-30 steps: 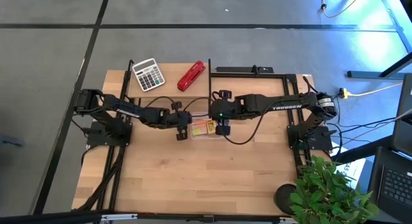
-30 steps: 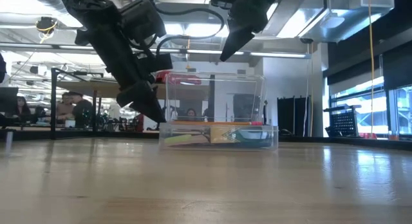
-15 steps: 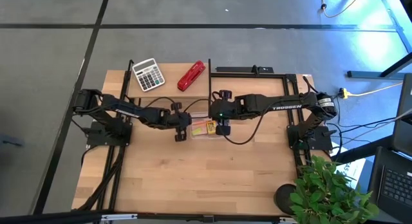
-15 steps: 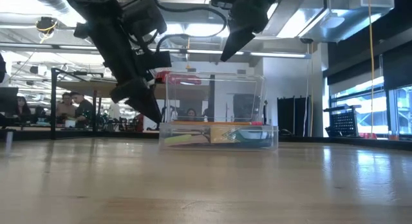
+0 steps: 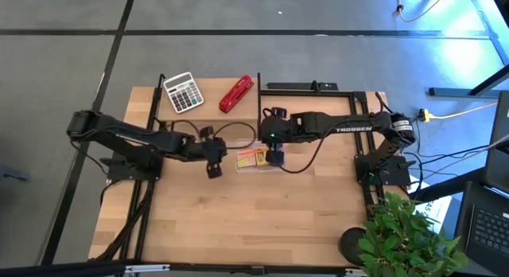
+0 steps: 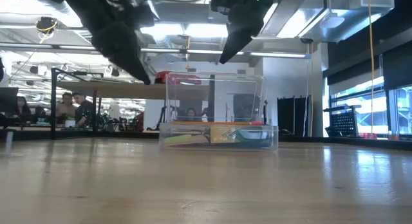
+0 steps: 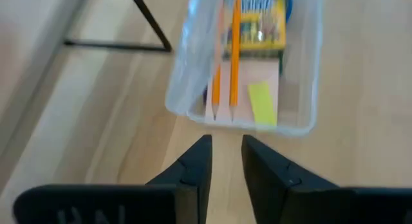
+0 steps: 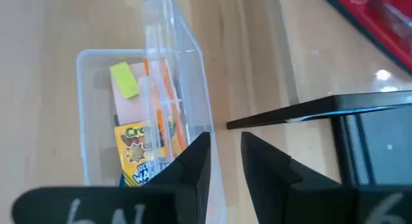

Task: Pack school essentials
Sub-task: Close the supply box

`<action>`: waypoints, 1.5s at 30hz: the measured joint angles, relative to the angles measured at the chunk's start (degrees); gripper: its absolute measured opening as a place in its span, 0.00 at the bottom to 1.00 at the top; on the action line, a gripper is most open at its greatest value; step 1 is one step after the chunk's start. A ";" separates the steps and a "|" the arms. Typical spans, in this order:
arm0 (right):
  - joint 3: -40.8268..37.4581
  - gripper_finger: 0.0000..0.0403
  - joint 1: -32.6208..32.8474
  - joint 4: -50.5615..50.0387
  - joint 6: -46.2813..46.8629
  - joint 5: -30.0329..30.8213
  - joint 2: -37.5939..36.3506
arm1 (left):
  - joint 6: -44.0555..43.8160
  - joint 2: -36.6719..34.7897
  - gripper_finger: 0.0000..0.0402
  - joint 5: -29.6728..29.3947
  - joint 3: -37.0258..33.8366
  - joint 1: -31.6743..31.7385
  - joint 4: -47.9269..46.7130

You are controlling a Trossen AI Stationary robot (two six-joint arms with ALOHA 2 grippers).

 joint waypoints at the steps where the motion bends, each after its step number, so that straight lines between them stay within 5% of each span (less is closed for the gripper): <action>1: 0.00 0.22 -0.29 -0.08 0.00 -0.90 0.00 | 0.00 -0.78 0.19 -0.44 0.02 -0.22 0.13; 27: 0.04 0.22 -0.19 -0.83 1.98 -11.98 3.82 | 0.19 -2.42 0.19 -3.12 0.07 -0.65 1.10; 45: 3.56 0.22 1.09 -1.12 -1.63 -11.85 4.15 | 0.24 -2.40 0.19 -3.12 0.02 -0.65 1.31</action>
